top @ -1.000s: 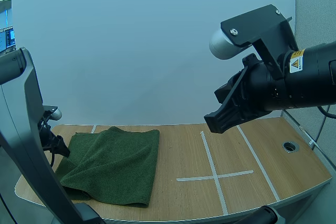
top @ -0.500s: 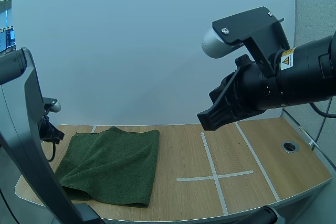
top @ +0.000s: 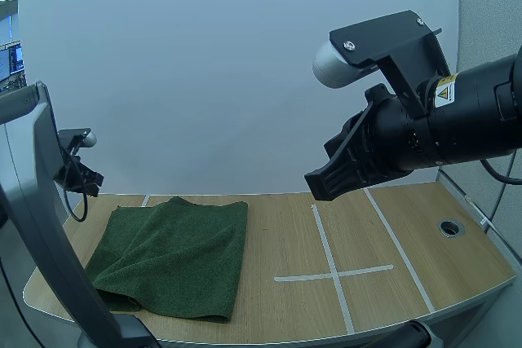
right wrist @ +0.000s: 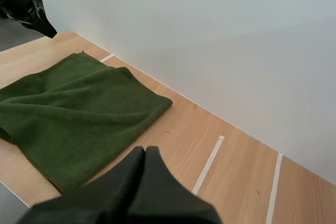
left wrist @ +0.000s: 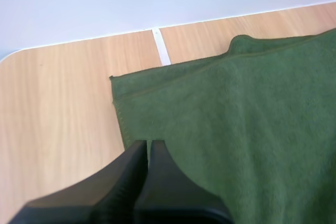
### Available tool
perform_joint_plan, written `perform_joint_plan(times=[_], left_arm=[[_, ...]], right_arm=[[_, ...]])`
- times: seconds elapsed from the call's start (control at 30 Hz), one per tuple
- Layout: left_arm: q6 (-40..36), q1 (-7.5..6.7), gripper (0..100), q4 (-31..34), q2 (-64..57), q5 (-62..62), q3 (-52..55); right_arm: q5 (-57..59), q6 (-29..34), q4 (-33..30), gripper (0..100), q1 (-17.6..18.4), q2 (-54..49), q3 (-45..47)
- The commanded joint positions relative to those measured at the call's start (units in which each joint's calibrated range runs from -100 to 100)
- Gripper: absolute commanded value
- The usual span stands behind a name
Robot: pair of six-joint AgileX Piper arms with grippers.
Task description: Fold the towel
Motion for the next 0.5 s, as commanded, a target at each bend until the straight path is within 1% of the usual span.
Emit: perform_joint_plan(times=[0.0,0.1,0.17,0.2,0.47], left_arm=[[-4.6,-2.74,31,0.0,7.9,1.6,-7.3],[-5.0,-3.29,58,0.1,11.5,3.4,-10.9],[-5.3,-3.59,67,0.2,13.5,3.8,-12.4],[-5.8,-3.67,69,0.1,14.9,3.6,-13.2],[-7.3,-3.67,69,1.7,21.4,3.4,-17.8]], right_arm=[[0.0,-0.6,0.0,0,-1.2,0.0,-0.2],[0.0,-1.2,0.0,0,-1.6,0.0,-0.2],[0.0,-1.3,0.0,0,-1.7,0.0,-0.2],[0.0,-1.3,0.0,0,-1.7,0.0,-0.2],[0.0,-1.3,0.0,0,-2.4,0.0,-0.2]])
